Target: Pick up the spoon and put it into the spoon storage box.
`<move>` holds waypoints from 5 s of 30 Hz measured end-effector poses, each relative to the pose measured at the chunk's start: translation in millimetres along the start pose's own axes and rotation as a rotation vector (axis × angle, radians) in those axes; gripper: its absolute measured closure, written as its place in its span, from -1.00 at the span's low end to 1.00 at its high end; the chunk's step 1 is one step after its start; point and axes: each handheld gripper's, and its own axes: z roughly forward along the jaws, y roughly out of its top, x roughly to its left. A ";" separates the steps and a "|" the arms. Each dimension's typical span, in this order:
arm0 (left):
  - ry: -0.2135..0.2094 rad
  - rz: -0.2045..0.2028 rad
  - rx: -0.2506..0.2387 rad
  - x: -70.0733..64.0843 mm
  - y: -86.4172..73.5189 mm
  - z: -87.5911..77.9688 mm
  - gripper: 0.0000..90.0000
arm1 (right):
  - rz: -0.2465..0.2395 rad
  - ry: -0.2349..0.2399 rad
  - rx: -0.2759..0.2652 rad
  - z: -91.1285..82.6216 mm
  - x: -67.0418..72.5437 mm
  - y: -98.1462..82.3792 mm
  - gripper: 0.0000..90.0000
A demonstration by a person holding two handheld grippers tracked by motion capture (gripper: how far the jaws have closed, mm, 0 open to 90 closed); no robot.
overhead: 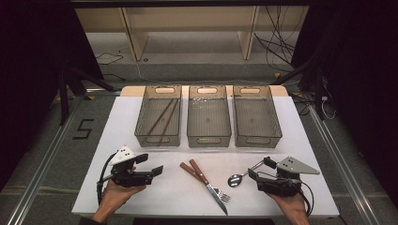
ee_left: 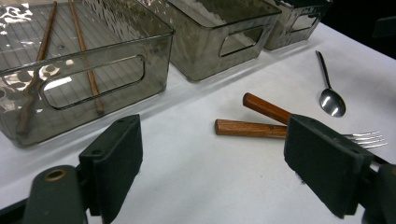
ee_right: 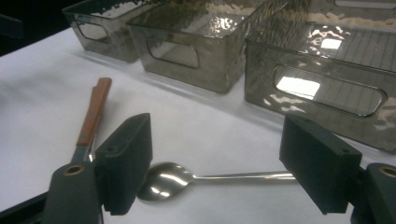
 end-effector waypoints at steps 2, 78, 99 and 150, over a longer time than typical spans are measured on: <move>0.000 0.001 -0.007 0.2 0.1 -0.8 -0.57 | -0.008 -0.014 0.022 2.8 -2.2 0.7 -0.32; 0.013 0.051 -0.032 -4.2 -4.5 -3.4 -0.58 | -0.095 -0.041 0.524 5.2 -26.6 -6.7 0.82; 0.013 0.048 -0.043 -3.5 -4.3 -4.3 -0.58 | -0.384 0.127 0.779 37.4 -0.2 15.3 -0.07; 0.017 0.054 -0.045 -3.1 -4.0 -5.0 -0.58 | -0.525 0.184 0.895 49.0 13.2 21.4 0.91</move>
